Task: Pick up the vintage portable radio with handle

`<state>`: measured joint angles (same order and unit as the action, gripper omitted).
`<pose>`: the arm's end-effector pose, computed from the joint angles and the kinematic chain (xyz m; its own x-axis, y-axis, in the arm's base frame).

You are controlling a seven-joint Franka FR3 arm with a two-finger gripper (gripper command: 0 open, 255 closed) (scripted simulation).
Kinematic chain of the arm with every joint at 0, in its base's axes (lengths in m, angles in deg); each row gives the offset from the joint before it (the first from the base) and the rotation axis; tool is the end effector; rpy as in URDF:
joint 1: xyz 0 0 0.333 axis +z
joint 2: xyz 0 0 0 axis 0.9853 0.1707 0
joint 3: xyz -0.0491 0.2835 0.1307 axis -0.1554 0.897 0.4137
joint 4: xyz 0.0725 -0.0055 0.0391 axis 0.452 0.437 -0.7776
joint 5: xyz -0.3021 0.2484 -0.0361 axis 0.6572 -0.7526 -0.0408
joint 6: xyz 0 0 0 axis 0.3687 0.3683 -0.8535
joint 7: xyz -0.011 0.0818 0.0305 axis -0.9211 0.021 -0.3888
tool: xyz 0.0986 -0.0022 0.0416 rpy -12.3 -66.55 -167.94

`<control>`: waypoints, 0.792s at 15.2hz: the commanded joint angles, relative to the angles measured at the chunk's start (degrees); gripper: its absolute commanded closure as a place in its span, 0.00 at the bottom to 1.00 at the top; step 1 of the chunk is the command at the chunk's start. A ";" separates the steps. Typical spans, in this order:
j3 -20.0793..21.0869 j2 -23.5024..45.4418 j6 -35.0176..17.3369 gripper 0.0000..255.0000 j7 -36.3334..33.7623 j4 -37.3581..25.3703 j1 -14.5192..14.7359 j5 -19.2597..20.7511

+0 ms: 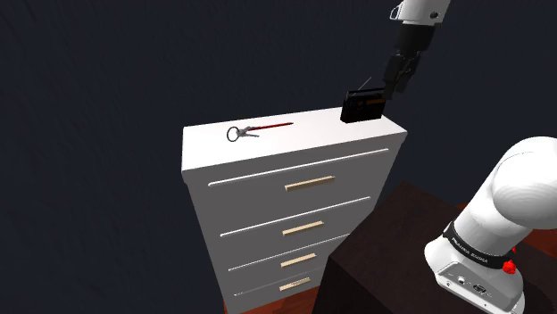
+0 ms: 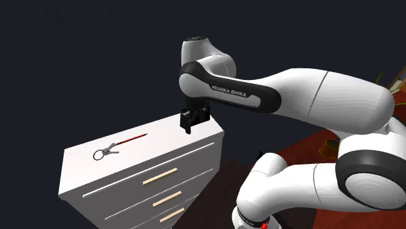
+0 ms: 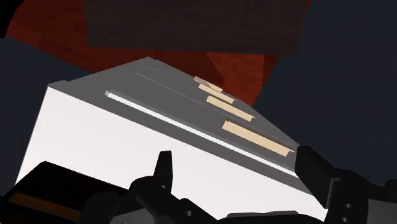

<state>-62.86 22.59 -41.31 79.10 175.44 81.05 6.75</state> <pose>0.3206 -0.0220 0.5597 0.9978 0.0653 -0.0117 0.0644 -0.9958 -0.0656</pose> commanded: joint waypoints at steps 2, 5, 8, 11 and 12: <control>-1.81 0.92 0.09 0.00 4.19 -0.66 0.39 1.29; -7.18 4.59 0.07 0.00 16.58 -3.47 1.99 4.88; -12.17 9.47 -0.31 0.00 28.91 -7.41 3.90 7.65; -16.72 15.34 -0.88 0.00 41.25 -12.33 6.03 9.31; -18.16 17.48 -1.09 0.00 45.35 -14.16 6.80 9.60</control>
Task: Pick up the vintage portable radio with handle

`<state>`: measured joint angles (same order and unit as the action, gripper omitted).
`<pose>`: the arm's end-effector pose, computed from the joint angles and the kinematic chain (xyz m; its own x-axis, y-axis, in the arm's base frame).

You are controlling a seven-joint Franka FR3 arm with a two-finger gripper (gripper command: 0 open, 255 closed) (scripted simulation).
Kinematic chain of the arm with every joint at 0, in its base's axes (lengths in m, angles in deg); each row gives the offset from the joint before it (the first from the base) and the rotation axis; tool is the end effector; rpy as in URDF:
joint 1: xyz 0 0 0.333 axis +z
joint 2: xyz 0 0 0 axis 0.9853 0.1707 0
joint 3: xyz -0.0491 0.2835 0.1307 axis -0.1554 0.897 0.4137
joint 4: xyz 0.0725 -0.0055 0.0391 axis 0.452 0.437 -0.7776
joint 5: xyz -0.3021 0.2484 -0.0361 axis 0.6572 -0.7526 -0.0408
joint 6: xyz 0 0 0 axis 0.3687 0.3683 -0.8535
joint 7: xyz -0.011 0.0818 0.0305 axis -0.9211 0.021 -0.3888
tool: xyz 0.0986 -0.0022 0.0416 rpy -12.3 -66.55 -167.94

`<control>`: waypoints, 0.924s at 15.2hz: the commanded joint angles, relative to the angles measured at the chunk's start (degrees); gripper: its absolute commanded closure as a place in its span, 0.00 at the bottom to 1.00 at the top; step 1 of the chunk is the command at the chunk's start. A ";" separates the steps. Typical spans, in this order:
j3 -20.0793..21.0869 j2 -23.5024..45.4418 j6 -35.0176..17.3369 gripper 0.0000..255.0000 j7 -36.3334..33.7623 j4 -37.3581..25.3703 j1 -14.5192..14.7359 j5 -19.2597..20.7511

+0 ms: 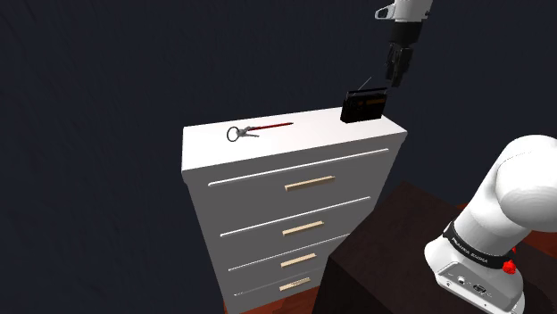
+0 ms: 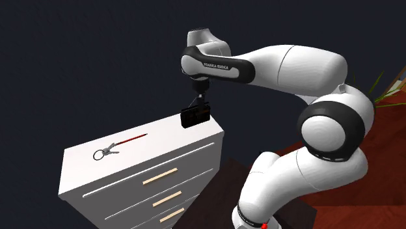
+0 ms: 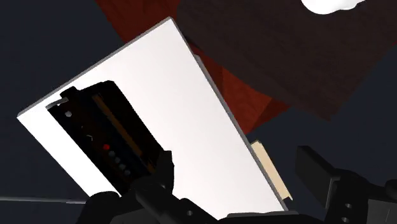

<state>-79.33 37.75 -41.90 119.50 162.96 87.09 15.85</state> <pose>0.3872 -0.1314 0.5543 0.8056 0.5913 -0.0375 0.5880 -0.8056 -0.0723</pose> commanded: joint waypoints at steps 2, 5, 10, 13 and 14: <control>-4.38 6.87 -0.91 0.00 13.20 -5.60 2.26 0.64; -7.85 14.27 -1.40 0.00 25.65 -12.04 4.17 -0.31; -10.41 22.89 -2.31 0.00 39.04 -18.94 5.19 -2.74; -10.45 22.98 -4.61 0.00 38.95 -16.72 5.11 -2.73; -10.48 23.04 -5.37 0.00 38.93 -16.00 5.09 -2.74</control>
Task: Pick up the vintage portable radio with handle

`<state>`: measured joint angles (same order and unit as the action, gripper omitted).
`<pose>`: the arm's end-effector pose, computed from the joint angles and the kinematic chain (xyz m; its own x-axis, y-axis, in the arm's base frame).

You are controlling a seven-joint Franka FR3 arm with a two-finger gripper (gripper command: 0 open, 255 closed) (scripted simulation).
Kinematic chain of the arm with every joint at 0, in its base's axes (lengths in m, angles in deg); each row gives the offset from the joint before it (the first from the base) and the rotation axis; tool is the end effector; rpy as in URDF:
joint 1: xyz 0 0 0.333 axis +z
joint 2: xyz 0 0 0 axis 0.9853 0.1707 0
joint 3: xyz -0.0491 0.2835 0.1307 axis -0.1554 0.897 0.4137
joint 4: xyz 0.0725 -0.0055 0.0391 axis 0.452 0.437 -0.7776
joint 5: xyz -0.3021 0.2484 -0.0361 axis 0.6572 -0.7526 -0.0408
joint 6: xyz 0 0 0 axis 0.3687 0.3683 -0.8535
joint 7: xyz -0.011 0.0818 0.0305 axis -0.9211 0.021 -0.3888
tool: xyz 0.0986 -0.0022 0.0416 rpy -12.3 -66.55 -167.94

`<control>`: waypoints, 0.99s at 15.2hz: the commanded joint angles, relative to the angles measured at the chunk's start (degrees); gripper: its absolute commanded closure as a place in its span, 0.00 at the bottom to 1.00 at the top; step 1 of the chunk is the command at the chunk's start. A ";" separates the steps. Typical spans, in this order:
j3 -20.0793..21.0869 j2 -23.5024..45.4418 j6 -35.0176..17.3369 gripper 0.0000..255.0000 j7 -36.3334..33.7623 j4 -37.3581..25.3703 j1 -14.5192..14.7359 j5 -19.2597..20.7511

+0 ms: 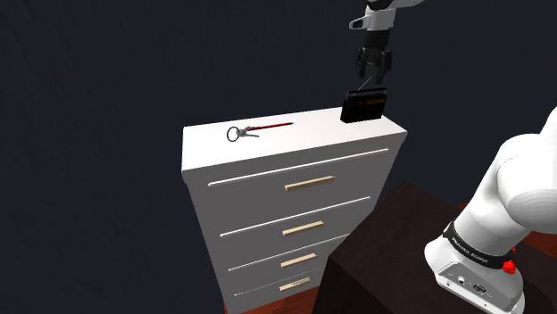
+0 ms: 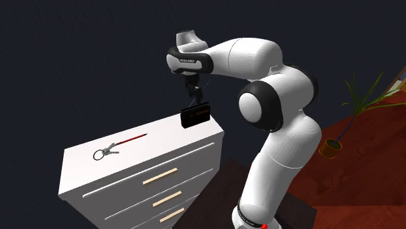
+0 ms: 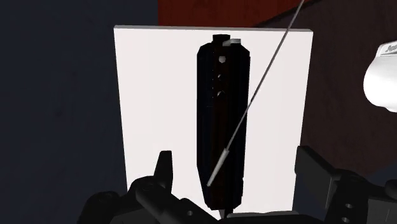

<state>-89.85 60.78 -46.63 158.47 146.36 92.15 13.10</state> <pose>0.4948 -0.1893 0.5204 0.3799 0.9232 -0.0576 0.9190 -0.3838 -0.0906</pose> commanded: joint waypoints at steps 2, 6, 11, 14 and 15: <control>-0.05 0.22 -2.60 0.00 -0.06 2.38 -0.01 -0.05; -0.03 0.10 -2.64 1.00 -0.12 2.53 0.00 0.01; -0.01 0.05 -2.64 1.00 -0.15 2.57 0.00 0.04; -0.05 0.22 -2.60 1.00 -0.06 2.38 -0.01 -0.05; -0.02 0.12 -1.84 1.00 -0.06 1.71 0.01 -0.02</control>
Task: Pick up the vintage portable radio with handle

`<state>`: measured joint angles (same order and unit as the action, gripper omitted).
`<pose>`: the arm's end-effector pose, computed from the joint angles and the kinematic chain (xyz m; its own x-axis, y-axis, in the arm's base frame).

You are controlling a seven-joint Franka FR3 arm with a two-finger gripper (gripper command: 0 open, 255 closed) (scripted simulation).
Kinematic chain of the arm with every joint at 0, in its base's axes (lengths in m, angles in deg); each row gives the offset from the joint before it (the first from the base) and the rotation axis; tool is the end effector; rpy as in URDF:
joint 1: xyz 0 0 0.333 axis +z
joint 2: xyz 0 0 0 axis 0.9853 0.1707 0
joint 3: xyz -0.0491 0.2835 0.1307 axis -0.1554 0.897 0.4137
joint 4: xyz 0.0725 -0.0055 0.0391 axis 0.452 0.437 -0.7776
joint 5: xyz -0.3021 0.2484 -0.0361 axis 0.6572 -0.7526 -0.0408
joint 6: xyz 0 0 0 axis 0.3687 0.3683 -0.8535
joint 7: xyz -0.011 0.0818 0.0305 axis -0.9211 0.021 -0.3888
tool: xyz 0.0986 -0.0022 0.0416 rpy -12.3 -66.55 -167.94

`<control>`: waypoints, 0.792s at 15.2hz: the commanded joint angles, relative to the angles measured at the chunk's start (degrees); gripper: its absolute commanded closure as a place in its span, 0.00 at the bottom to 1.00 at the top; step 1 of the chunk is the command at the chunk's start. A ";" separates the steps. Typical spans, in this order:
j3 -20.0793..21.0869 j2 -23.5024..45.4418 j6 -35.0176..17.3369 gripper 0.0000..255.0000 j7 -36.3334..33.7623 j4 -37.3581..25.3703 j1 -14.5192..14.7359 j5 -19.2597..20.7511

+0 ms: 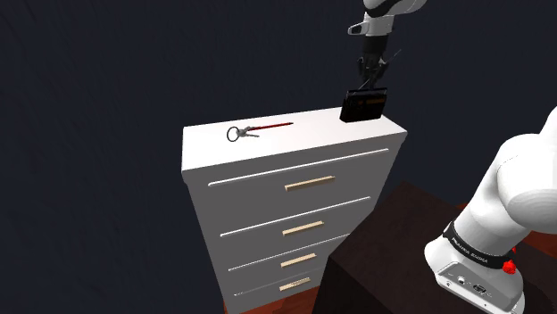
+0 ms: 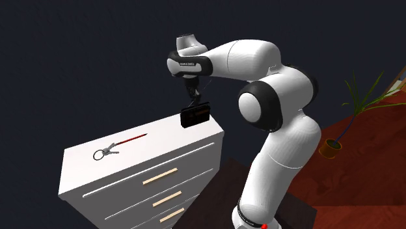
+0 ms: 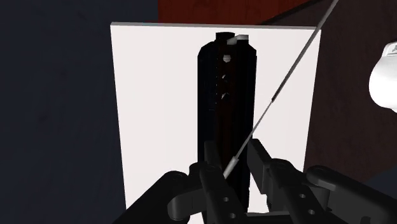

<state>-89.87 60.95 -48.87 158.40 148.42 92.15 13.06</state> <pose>0.4951 -0.1882 0.5052 0.3783 0.9239 -0.0575 0.9197 -0.3822 -0.0900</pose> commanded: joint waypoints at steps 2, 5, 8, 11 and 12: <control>0.07 -0.18 1.93 1.00 0.04 -1.76 0.04 0.04; 0.15 -0.29 4.22 1.00 0.12 -3.96 0.10 0.05; 0.21 -0.27 6.53 1.00 0.25 -6.29 0.14 0.00; 0.24 -0.11 8.85 1.00 0.43 -8.76 0.18 -0.11; 0.24 -0.03 9.63 1.00 0.50 -9.61 0.18 -0.15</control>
<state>-89.62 60.96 -40.05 158.80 139.62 92.35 12.90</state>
